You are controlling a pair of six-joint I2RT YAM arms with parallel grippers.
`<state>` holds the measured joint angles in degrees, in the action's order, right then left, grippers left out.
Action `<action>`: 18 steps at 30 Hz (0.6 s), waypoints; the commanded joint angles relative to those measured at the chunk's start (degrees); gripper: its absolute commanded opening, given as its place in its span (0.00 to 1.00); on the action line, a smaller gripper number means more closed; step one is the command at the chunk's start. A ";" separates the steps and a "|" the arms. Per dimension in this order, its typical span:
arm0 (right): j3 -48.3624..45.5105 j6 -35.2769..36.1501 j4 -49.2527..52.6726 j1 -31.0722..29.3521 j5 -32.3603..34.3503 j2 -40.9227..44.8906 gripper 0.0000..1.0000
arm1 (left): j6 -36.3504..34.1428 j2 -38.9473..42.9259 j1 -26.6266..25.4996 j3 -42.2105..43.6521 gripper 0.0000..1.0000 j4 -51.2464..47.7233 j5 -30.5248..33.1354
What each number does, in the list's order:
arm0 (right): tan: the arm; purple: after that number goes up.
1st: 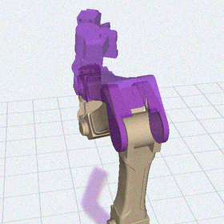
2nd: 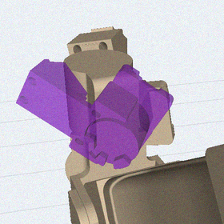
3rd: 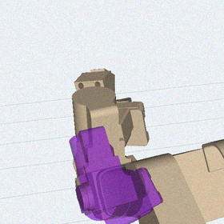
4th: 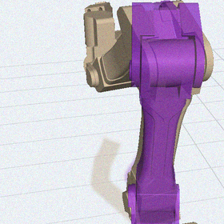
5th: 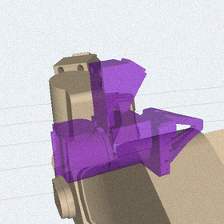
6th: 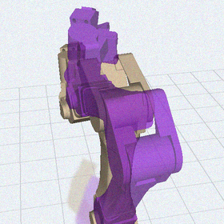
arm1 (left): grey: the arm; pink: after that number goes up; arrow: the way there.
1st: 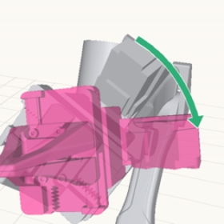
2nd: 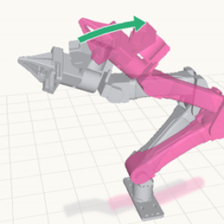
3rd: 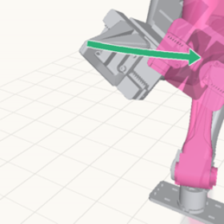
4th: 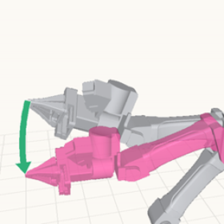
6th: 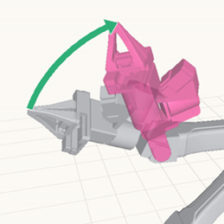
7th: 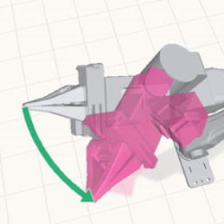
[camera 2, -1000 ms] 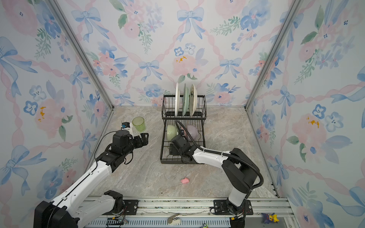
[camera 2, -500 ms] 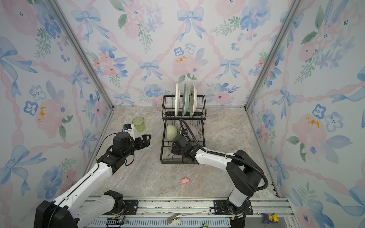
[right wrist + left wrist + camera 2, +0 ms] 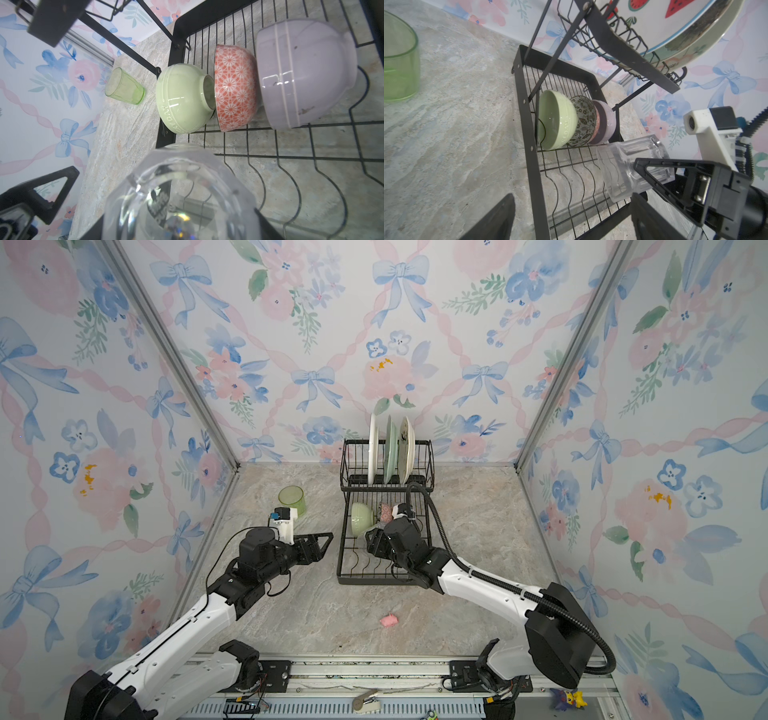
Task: Unload the mixed dishes from the dish rack
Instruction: 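Grasp the clear glass cup with the right gripper while the left approaches, then lift the clear cup toward the left gripper while the left gripper closes on it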
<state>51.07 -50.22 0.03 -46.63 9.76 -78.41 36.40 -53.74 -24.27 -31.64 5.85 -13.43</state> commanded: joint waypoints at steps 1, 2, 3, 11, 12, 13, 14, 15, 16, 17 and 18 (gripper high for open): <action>-2.13 -1.44 -3.02 1.42 -2.11 2.76 0.65 | 0.56 -0.51 -2.00 0.85 0.82 6.95 -4.47; -2.75 -1.75 -3.50 1.80 -2.83 3.44 0.65 | 0.35 -1.03 -2.58 0.94 0.82 8.37 -5.02; -3.32 -2.12 -3.93 2.01 -3.30 3.97 0.65 | 0.26 -1.63 -3.07 1.04 0.82 9.64 -5.84; -5.92 -4.00 -6.70 2.69 -5.89 6.68 0.65 | 3.19 -5.95 -5.24 1.43 0.80 18.15 -10.62; -6.08 -3.98 -6.91 2.71 -5.84 6.86 0.65 | 4.00 -6.54 -5.39 1.81 0.80 20.01 -11.49; -6.39 -4.01 -7.17 2.79 -5.78 7.03 0.65 | 4.77 -7.43 -5.35 1.93 0.79 21.31 -12.55; -6.69 -3.92 -7.40 2.97 -5.93 7.08 0.65 | 5.39 -8.22 -5.35 1.93 0.78 22.47 -13.55; -6.96 -3.98 -7.96 3.13 -6.27 7.21 0.65 | 5.88 -8.72 -5.43 1.77 0.77 23.24 -14.45; -7.25 -4.17 -8.45 3.36 -6.69 7.35 0.65 | 6.40 -9.25 -5.52 1.68 0.76 24.03 -15.10; -7.69 -4.51 -9.12 3.55 -7.02 7.47 0.65 | 6.79 -9.65 -5.61 1.67 0.76 24.50 -15.54; -8.10 -4.86 -10.06 3.81 -7.41 7.52 0.65 | 7.33 -9.88 -5.72 1.79 0.76 25.06 -15.74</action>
<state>44.16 -53.98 -5.17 -43.90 3.57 -72.40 41.43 -62.96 -29.63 -30.70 26.06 -25.98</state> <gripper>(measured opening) 0.704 0.758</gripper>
